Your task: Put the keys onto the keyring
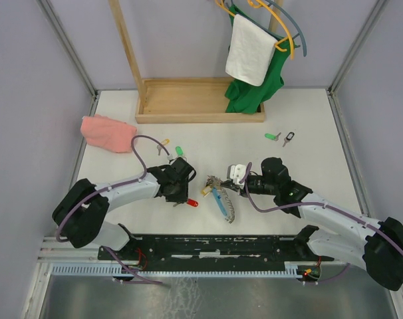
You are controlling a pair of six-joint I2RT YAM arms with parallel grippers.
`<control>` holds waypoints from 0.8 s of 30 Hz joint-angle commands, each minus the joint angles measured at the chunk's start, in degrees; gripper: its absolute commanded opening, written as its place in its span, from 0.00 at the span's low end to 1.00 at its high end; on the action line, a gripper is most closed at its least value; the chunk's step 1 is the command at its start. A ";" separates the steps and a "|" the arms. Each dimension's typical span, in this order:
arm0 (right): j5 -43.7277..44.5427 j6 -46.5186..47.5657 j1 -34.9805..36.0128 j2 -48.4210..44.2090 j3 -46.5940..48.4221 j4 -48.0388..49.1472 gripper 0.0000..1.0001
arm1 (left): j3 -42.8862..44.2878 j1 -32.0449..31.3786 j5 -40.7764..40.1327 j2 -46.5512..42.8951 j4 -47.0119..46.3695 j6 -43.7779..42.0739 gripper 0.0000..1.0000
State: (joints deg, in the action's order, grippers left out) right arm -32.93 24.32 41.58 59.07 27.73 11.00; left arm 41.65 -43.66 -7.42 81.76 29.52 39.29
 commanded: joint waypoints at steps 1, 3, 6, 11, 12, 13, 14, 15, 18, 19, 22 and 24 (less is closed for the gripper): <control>-0.26 0.55 0.28 -1.68 1.01 3.41 0.01 | 0.84 -0.92 -1.76 1.96 -3.58 5.71 0.41; -0.25 0.50 0.25 -1.68 0.98 3.48 0.01 | 0.43 -1.03 -2.40 2.44 -4.28 7.35 0.37; -0.35 0.54 0.25 -1.68 1.03 3.50 0.01 | 0.57 -1.07 -4.95 3.17 -4.66 9.54 0.34; -0.22 0.53 0.25 -1.42 0.92 3.58 0.01 | 2.19 -1.01 -6.15 5.14 -7.98 13.99 0.27; -0.15 0.51 0.28 -1.46 0.94 3.58 0.01 | 2.10 -1.02 -5.76 5.47 -8.83 15.05 0.26; -0.11 0.60 0.26 -1.42 0.93 3.58 0.01 | 1.79 -1.13 -5.34 5.61 -9.46 15.98 0.26; 0.00 0.62 0.26 -1.41 0.93 3.58 0.01 | 1.48 -1.19 -5.06 5.56 -9.70 16.81 0.26; 0.04 0.63 0.31 -1.46 0.93 3.60 0.01 | 1.04 -1.48 -4.96 5.27 -9.74 17.48 0.26; 0.12 0.66 0.25 -1.44 0.93 3.51 0.01 | -0.59 -2.28 -4.81 2.90 -8.44 18.69 0.26; 0.13 0.70 0.30 -1.45 0.90 3.50 0.01 | -1.13 -2.64 -4.64 1.82 -7.90 19.20 0.26; 0.19 0.75 0.25 -1.69 0.93 3.34 0.01 | -2.65 -4.17 -3.03 -0.84 -7.67 20.80 0.29; 0.49 0.90 0.32 -1.76 0.93 3.19 0.01 | -2.76 -5.74 -1.67 -0.95 -8.41 21.54 0.31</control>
State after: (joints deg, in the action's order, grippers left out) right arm -32.88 24.36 41.58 59.07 27.73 11.00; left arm 39.97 -47.05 -10.44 82.50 20.99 56.47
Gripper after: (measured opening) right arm 0.015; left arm 0.295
